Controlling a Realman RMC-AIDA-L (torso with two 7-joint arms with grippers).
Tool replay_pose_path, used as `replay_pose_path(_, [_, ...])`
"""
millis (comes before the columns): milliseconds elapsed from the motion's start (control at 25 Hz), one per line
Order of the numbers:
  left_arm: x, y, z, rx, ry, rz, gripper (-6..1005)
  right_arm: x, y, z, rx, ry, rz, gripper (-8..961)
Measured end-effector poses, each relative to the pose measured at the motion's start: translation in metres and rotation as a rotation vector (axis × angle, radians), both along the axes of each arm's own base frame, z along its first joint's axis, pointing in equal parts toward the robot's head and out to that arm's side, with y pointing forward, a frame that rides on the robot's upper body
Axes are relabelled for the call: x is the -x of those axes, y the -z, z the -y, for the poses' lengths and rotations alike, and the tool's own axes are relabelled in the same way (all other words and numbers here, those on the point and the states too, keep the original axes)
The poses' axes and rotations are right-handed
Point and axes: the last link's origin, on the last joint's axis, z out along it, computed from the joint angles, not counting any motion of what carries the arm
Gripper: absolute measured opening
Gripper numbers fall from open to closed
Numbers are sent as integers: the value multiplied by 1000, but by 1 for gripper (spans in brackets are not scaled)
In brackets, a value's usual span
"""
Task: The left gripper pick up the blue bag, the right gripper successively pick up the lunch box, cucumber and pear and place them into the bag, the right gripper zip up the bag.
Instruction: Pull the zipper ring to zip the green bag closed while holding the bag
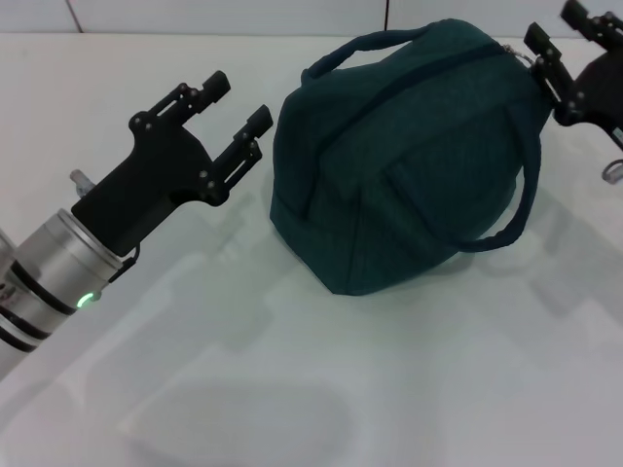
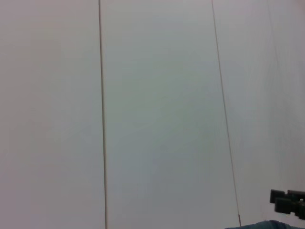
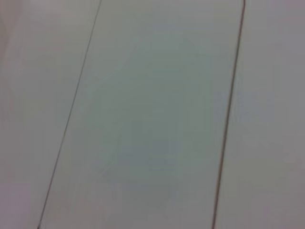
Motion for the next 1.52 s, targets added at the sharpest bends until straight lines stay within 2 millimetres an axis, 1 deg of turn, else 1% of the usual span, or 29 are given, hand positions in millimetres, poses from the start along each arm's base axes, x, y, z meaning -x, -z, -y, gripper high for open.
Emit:
replay_pose_path(80, [-1, 0, -1, 0, 3, 1, 494, -3, -5, 2, -17, 4, -20, 245])
replay_pose_path(320, [-4, 0, -5, 2, 13, 0, 616, -12, -11, 4, -38, 37, -26, 514])
replay_pose_path(480, [-5, 0, -7, 3, 13, -6, 627, -23, -11, 3, -33, 89, 2, 664])
replay_pose_path(720, [-7, -1, -10, -6, 14, -6, 630, -34, -1, 9, 7, 114, 60, 663])
replay_pose_path(920, [-5, -2, -12, -24, -9, -3, 629, -41, 2, 7, 22, 164, 88, 663])
replay_pose_path(1280, [-2, -3, -10, -28, -18, -3, 629, -41, 6, 0, 37, 186, 112, 662])
replay_pose_path(1520, [0, -2, -8, -26, -24, -3, 628, -38, 9, 0, 45, 178, 117, 661])
